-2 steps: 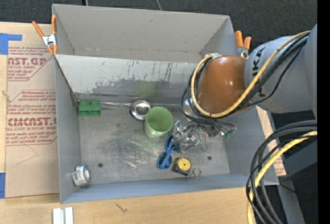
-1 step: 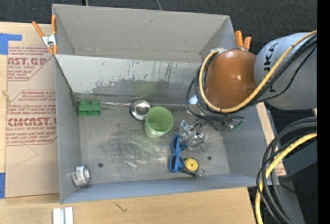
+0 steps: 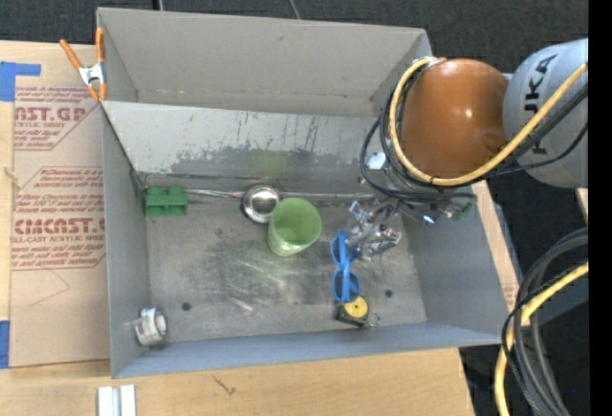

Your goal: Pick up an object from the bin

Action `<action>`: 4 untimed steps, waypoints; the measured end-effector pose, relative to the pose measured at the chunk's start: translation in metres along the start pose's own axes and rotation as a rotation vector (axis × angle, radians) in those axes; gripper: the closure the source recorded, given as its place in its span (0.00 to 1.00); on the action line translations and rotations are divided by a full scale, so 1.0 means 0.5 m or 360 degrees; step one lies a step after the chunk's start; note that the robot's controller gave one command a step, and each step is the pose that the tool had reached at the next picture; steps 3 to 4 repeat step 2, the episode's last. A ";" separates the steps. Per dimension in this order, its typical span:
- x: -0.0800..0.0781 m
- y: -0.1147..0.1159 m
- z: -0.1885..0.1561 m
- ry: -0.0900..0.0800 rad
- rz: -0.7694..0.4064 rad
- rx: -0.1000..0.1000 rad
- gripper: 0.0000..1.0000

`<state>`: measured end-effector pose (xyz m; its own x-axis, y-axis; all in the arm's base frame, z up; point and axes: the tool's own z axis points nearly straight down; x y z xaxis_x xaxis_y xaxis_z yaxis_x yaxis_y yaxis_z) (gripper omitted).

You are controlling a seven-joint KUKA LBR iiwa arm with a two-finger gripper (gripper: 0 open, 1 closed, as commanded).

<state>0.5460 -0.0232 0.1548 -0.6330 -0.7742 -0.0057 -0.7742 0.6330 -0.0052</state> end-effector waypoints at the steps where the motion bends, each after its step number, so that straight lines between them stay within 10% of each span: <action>1: 0.004 -0.006 -0.049 0.0003 -0.0019 -0.0004 1.00; 2: -0.119 -0.030 -0.203 -0.0003 -0.1058 -0.0005 1.00; 4: -0.119 -0.030 -0.203 -0.0003 -0.1058 -0.0005 1.00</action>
Offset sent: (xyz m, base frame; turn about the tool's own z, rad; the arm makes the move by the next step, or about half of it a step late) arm -0.0002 -0.0047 0.0231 -0.0134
